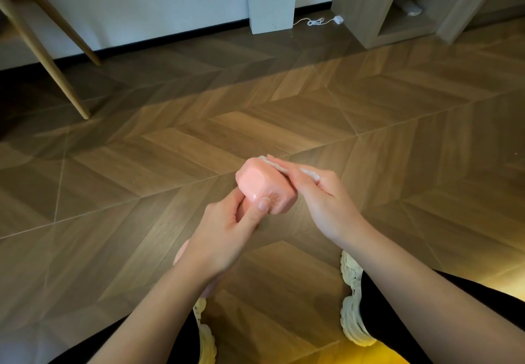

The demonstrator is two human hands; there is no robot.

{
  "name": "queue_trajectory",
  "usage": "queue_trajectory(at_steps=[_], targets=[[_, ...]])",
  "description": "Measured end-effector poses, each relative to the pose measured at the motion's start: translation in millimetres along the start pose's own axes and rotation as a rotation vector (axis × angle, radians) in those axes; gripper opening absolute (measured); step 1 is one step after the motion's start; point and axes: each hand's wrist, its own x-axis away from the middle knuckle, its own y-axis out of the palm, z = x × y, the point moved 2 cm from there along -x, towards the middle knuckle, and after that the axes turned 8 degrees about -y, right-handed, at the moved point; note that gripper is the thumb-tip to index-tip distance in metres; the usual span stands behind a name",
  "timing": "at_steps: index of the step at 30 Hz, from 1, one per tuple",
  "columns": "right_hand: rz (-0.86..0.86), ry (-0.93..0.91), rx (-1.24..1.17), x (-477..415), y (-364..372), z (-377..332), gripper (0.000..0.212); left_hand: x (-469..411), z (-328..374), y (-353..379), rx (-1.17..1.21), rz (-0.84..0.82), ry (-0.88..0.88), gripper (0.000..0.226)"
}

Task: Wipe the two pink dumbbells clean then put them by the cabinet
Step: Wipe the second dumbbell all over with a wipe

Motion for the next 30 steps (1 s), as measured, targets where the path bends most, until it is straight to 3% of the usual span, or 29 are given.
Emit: queue_trajectory(at_steps=[10, 30], targets=[[-0.028, 0.023, 0.0, -3.2, 0.0, -0.1, 0.035, -3.2, -1.8, 3.1, -0.156, -0.006, 0.015, 0.064], [-0.074, -0.062, 0.022, 0.9, 2.8, -7.2, 0.035, -9.9, -3.0, 1.4, -0.087, -0.012, -0.076, 0.061]])
